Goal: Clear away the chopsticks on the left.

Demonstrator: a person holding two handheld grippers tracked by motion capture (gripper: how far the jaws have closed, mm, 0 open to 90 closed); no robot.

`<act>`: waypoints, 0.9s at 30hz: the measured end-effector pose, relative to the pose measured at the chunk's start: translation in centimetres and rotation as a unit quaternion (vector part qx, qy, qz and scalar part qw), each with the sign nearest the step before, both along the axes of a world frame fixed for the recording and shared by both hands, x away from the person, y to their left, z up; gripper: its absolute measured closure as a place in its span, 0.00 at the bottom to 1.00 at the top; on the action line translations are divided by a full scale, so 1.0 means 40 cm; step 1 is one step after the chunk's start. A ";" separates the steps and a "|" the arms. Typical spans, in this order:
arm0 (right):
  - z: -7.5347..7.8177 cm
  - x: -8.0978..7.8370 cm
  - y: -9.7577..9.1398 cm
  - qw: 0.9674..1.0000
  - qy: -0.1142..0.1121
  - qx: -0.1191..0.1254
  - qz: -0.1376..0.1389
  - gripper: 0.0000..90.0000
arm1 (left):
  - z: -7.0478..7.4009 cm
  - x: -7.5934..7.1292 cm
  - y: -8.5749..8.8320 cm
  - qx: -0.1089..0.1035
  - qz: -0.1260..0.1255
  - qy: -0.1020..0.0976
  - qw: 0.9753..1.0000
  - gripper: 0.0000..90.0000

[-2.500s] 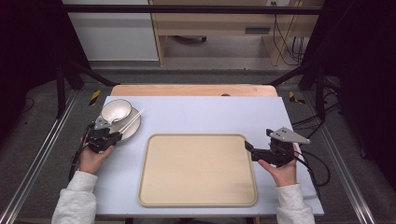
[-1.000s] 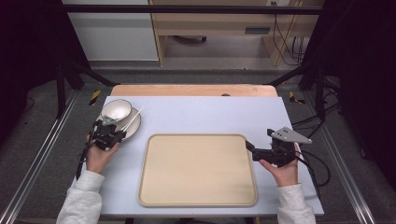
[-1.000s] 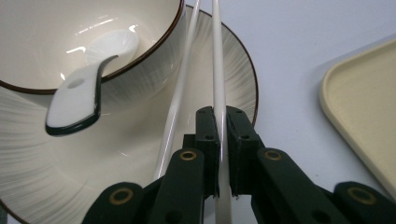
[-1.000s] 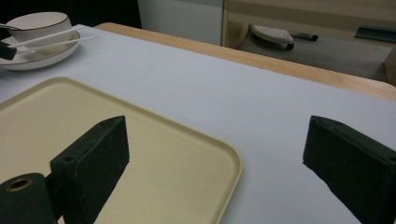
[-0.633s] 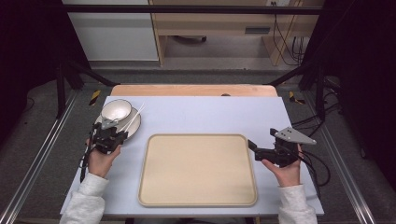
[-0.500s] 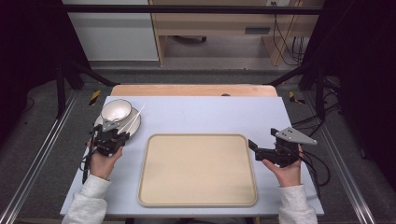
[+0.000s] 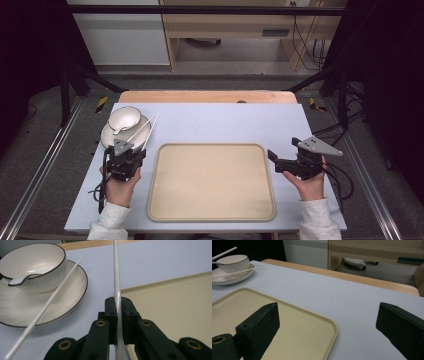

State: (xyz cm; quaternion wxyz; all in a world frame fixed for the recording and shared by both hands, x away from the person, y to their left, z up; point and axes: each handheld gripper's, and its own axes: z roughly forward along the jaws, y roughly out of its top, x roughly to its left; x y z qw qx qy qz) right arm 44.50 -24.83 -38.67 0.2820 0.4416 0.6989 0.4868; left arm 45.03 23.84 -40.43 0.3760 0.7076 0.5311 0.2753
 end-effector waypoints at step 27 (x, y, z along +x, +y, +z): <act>-0.004 0.000 0.005 1.000 0.005 0.003 0.006 0.07 | -0.117 -0.128 -0.112 -0.054 0.056 0.002 0.997 0.94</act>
